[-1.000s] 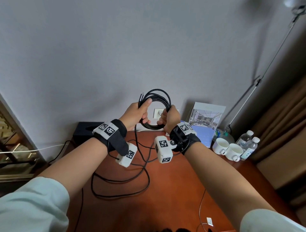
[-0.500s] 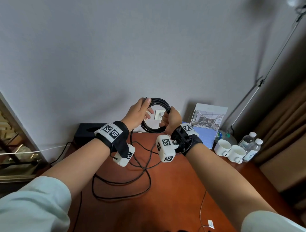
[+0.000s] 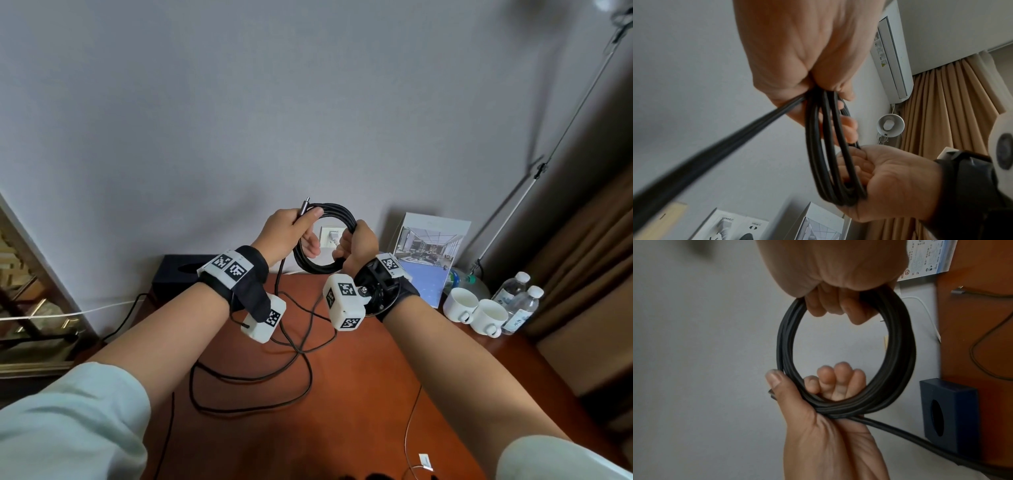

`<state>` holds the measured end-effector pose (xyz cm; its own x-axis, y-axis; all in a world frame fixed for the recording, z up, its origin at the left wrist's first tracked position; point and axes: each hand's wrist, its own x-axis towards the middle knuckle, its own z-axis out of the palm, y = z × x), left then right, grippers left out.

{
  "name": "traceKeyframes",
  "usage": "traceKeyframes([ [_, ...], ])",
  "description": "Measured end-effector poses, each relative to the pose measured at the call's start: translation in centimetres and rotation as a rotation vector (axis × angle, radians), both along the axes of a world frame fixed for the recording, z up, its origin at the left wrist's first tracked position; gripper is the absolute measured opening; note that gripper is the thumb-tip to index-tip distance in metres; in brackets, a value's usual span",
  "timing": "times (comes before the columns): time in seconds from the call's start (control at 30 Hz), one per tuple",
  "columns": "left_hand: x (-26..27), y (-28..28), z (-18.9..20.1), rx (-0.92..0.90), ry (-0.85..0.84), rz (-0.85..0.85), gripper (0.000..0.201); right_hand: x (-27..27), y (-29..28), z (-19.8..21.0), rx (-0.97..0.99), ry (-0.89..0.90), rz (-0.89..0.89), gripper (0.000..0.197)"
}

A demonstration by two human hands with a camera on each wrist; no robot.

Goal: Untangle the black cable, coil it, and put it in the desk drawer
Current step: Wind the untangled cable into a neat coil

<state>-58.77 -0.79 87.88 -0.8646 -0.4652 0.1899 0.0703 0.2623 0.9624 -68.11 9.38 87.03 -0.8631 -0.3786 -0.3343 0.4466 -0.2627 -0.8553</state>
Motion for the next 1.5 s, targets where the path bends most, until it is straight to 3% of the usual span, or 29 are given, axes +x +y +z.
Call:
traceKeyframes([
  [0.13,-0.1,0.5,-0.2,0.130,-0.043,-0.059,0.042,-0.4,-0.1,-0.6,0.039,-0.024,-0.057,0.030],
  [0.3,-0.5,0.3,-0.6,0.090,-0.073,-0.024,0.043,-1.3,0.2,-1.2,0.011,0.008,0.033,0.033],
  [0.37,-0.6,0.1,-0.8,-0.009,-0.108,0.007,0.047,-1.9,0.2,-1.2,0.067,0.067,0.141,0.039],
  [0.43,-0.5,0.2,-0.8,-0.227,-0.184,0.029,0.051,-2.6,0.0,-0.7,0.148,0.157,0.230,0.047],
  [0.57,-0.4,0.7,-0.7,-0.585,-0.339,-0.014,0.044,-2.9,0.1,1.8,0.353,0.458,0.495,0.068],
  [0.67,-0.6,1.8,-0.4,-0.635,-0.441,-0.094,0.037,-1.3,-0.2,3.2,0.843,0.916,0.704,0.064],
  [0.7,-0.7,2.1,-0.1,-0.637,-0.462,-0.100,0.034,-0.9,-0.5,3.3,0.936,1.047,0.698,0.063],
  [0.77,-1.1,2.5,0.3,-0.632,-0.492,-0.087,0.031,-0.5,-0.9,2.9,0.955,1.133,0.659,0.065],
  [0.97,-1.2,1.3,0.3,-0.583,-0.399,-0.072,0.020,-1.1,-1.5,1.5,0.803,1.083,0.591,0.058],
  [1.07,-1.4,0.0,-0.2,-0.486,-0.382,-0.108,0.039,-1.8,-2.0,1.0,0.708,1.013,0.488,0.057],
  [1.13,-1.3,-0.9,-0.6,-0.324,-0.383,-0.188,0.047,-2.3,-1.9,0.8,0.603,0.927,0.428,0.058],
  [1.23,-0.6,-1.3,-0.8,0.157,-0.249,-0.360,0.038,-2.7,-1.0,0.8,0.402,0.707,0.334,0.054],
  [1.3,-0.3,-1.2,-1.0,0.276,-0.190,-0.374,0.039,-2.9,-0.7,0.6,0.317,0.608,0.279,0.054],
  [1.4,-0.5,-0.9,-1.0,0.128,-0.192,-0.317,0.042,-3.1,-0.7,0.0,0.298,0.578,0.252,0.053],
  [1.5,-0.9,-0.9,-0.7,-0.032,-0.252,-0.252,0.040,-3.5,-0.5,-0.2,0.425,0.707,0.395,0.059],
])
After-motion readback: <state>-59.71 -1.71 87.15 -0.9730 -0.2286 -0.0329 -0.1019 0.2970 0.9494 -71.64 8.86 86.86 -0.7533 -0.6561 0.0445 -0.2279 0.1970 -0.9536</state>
